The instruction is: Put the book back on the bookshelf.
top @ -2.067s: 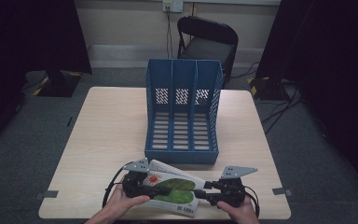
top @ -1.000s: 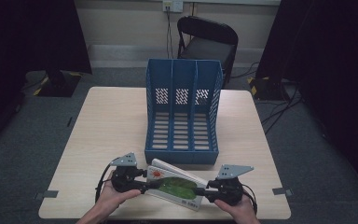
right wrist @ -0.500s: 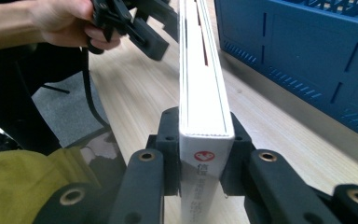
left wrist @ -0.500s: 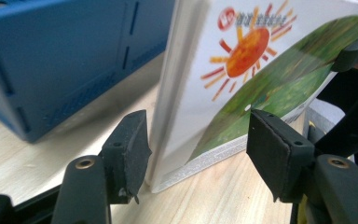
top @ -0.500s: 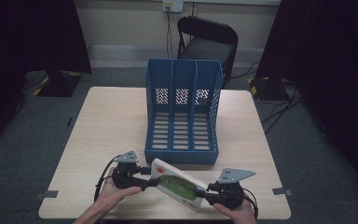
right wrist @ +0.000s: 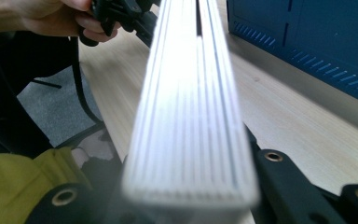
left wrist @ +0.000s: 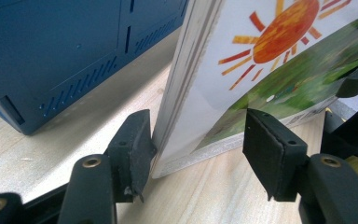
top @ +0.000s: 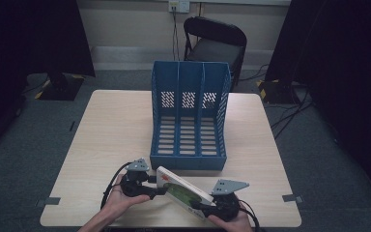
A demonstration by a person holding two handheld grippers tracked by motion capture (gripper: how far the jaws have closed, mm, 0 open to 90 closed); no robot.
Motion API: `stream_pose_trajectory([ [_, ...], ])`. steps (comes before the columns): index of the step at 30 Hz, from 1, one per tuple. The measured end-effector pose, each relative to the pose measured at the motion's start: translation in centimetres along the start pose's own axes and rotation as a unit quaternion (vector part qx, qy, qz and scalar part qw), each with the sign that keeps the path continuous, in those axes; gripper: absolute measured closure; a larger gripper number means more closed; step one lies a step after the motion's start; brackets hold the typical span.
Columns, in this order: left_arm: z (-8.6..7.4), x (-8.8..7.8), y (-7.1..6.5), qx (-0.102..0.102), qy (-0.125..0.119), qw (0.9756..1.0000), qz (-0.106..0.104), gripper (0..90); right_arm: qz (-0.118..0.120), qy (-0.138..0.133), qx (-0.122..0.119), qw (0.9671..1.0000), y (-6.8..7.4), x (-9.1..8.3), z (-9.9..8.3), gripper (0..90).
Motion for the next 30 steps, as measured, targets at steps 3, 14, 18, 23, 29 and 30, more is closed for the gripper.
stream_pose_trajectory([
  [3,0.0,-0.1,0.0,-0.004,0.000,1.0000,-0.003,42.5,-0.001,-0.004,0.006,1.0000,0.0,0.4,-0.2,70.5],
  [14,0.1,0.2,-0.2,0.004,0.005,1.0000,0.001,42.9,-0.009,0.000,0.003,1.0000,0.5,1.8,-0.5,65.2],
  [18,0.2,0.3,-0.1,-0.002,0.004,1.0000,0.006,43.7,-0.022,0.000,-0.007,0.9997,0.2,1.7,-0.5,75.0],
  [23,0.3,0.3,0.0,-0.006,0.005,1.0000,0.004,43.4,-0.030,0.003,-0.014,0.9994,0.0,1.7,-0.3,76.3],
  [29,0.0,0.1,0.3,-0.027,0.020,0.9993,0.014,39.1,-0.037,0.003,-0.023,0.9991,0.2,1.7,-0.1,76.4],
  [30,-0.1,-0.1,0.6,-0.033,0.025,0.9990,0.016,37.7,-0.038,0.006,-0.026,0.9989,0.3,1.7,-0.1,76.4],
])
Point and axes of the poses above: each handheld gripper's, and its own axes: x roughly forward along the jaws, z roughly out of its top, y roughly to its left, the point moved 3 cm from there along x, roughly forward along the jaws, and after that the axes turned 9 degrees about x, right-handed, at the moved point
